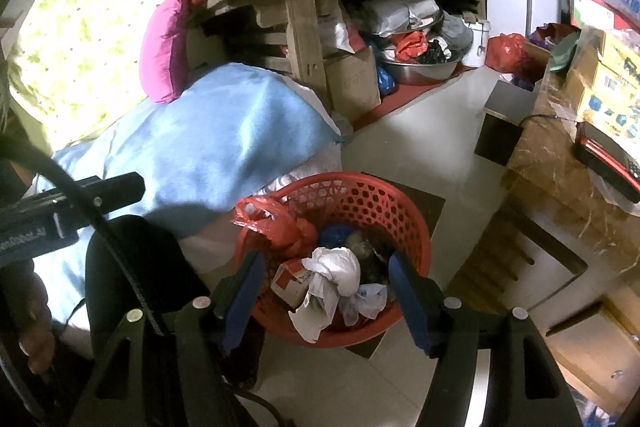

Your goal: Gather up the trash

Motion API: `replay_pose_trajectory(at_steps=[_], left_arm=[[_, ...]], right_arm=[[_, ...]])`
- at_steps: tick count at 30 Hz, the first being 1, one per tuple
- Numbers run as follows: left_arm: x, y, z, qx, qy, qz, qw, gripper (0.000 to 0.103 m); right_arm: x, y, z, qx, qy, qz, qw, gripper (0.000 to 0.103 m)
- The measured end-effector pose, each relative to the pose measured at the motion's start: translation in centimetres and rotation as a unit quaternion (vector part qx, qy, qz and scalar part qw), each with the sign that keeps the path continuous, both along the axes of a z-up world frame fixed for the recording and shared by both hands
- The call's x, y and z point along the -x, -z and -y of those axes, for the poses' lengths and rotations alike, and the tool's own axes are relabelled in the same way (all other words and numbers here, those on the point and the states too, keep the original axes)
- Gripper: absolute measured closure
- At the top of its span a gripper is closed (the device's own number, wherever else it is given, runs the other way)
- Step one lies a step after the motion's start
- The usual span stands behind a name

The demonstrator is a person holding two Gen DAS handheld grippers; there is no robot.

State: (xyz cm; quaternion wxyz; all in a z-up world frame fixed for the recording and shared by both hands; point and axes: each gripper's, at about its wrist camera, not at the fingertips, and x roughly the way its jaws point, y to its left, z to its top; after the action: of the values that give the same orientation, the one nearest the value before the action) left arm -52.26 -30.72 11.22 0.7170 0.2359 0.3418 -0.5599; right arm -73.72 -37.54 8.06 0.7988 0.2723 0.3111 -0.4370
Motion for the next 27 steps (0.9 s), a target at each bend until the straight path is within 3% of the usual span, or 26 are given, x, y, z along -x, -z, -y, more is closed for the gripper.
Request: replay_pose_trajectory(at_steps=[27], left_arm=[[0.75, -0.12, -0.12, 0.008, 0.01, 0.002, 0.9999, 0.014]], right_arm=[[-0.23, -0.33, -0.06, 0.005, 0.004, 0.001, 1.0, 0.034]])
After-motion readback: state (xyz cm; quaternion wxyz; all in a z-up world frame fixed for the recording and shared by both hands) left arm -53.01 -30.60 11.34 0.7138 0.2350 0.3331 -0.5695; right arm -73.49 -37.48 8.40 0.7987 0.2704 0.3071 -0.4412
